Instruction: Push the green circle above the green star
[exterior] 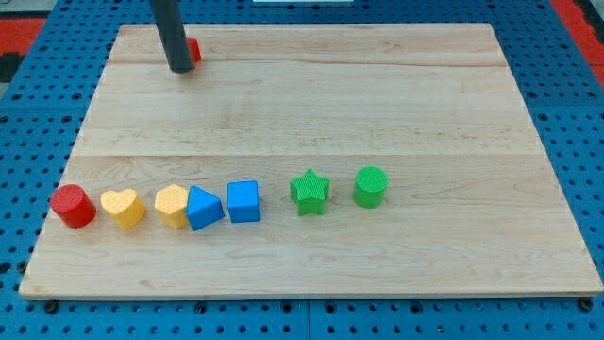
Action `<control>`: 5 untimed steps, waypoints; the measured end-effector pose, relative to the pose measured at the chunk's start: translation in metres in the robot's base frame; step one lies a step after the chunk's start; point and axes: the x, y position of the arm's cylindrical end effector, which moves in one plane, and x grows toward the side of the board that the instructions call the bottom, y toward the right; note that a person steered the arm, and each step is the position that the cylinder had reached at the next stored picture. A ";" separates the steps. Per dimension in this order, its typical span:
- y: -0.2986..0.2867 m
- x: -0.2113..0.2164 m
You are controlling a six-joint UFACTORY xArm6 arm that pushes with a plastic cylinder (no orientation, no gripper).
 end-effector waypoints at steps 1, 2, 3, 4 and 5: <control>0.024 -0.004; 0.053 -0.021; -0.015 -0.027; 0.019 -0.005; 0.133 0.055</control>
